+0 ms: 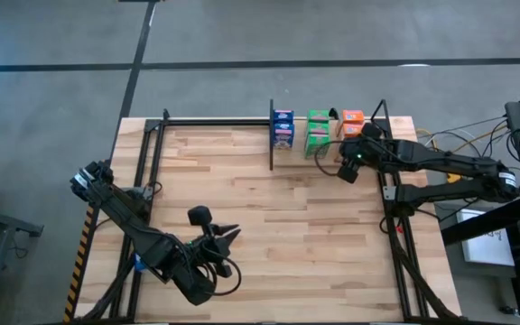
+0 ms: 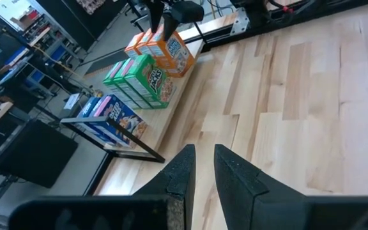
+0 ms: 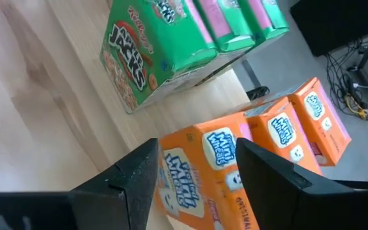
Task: Stack cereal on shelf
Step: Put the orange cereal box on the shelf aligned with the other orange cereal box on the shelf
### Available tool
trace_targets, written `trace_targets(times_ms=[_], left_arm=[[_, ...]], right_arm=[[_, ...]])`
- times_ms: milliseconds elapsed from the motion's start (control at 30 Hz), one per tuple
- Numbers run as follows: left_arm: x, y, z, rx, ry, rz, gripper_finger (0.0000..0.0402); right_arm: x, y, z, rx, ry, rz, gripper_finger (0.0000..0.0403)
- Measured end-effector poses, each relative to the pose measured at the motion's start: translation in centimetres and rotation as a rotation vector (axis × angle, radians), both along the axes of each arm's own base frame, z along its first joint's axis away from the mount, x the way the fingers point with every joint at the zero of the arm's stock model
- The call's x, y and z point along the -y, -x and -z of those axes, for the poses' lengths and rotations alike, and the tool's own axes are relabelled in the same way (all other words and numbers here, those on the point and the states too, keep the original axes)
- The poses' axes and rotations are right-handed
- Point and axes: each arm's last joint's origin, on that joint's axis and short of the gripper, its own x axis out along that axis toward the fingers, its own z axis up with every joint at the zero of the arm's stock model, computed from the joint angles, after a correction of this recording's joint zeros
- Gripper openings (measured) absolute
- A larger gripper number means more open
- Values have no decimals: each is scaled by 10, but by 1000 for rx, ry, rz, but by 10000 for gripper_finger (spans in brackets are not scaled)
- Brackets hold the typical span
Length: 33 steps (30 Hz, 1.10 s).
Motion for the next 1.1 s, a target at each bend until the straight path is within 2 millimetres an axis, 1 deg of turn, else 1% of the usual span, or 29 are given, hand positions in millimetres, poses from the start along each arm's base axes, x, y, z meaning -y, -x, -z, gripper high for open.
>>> trace_targets(times_ms=[100, 167, 233, 333, 433, 567, 733, 900, 1100], left_arm=[[0, -1, 0, 8, 7, 0, 41], [0, -2, -1, 15, 12, -3, 41], [0, -3, -2, 42, 3, -20, 41], [0, -4, -4, 97, -23, -53, 41], [-1, -4, -6, 133, -58, -82, 41], [-1, -4, -6, 145, -67, -91, 41], [-1, -4, -6, 154, -56, -93, 41], [-1, -4, -6, 151, -42, -89, 41], [-1, -4, -6, 154, -38, -91, 41]], right_arm=[[0, -1, -10, 43, 2, 13, 185], [1, -3, -20, 81, 0, 19, 163], [1, -6, -31, 124, -19, 26, 132], [3, -15, -40, 144, -81, 4, 74], [7, -28, -41, 112, -97, -15, 21], [13, -45, -34, 14, -108, -40, 13], [25, -58, -28, -125, -140, -33, 13], [39, -60, -30, -191, -224, -22, 13], [55, -51, -27, -197, -278, -12, 13]])
